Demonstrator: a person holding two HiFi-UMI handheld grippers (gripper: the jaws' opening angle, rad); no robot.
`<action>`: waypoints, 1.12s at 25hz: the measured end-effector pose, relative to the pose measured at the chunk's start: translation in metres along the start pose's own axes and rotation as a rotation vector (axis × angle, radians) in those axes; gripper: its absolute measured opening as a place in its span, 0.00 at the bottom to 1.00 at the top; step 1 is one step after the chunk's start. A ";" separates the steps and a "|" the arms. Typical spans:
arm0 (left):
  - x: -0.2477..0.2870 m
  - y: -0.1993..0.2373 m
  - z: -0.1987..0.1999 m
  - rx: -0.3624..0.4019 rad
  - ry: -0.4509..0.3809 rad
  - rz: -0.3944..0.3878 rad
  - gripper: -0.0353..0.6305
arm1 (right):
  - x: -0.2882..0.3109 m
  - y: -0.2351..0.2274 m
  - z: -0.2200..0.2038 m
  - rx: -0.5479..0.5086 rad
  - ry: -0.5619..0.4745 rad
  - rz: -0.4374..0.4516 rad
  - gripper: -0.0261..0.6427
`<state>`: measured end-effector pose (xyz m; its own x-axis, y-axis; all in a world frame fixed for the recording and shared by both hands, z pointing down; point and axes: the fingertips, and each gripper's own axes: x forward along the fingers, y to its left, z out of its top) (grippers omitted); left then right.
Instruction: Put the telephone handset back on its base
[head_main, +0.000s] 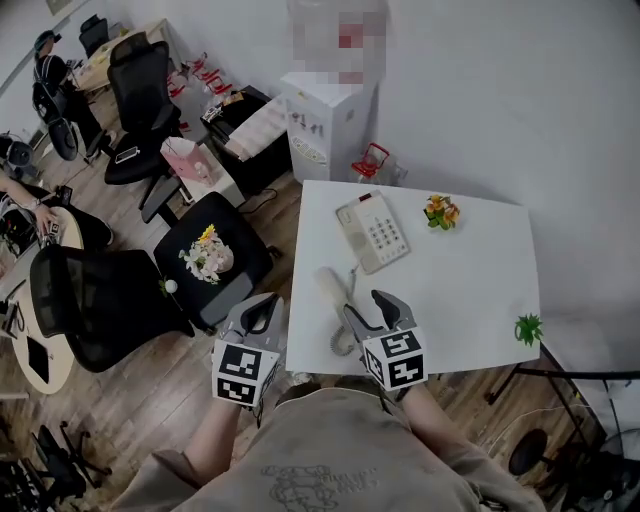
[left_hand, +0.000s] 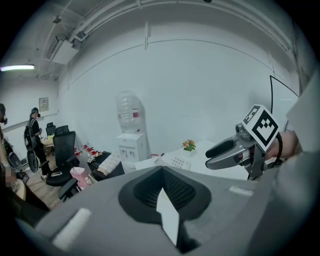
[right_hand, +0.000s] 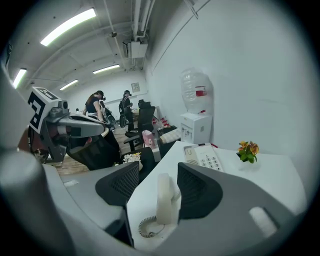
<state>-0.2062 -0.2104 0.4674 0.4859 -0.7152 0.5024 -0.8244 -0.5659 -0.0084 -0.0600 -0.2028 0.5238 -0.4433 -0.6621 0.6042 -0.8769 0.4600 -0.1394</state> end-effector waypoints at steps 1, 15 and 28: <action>0.003 0.001 -0.001 0.001 0.003 -0.007 0.05 | 0.001 0.000 -0.002 0.003 0.004 -0.007 0.43; 0.020 0.012 -0.028 -0.057 0.041 -0.023 0.05 | 0.055 0.001 -0.019 0.027 0.103 0.037 0.44; 0.051 0.014 -0.082 -0.113 0.142 -0.012 0.05 | 0.131 -0.003 -0.092 -0.011 0.332 0.064 0.46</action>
<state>-0.2166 -0.2212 0.5633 0.4567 -0.6389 0.6191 -0.8498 -0.5191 0.0913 -0.0984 -0.2357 0.6757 -0.4109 -0.4041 0.8172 -0.8468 0.5013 -0.1779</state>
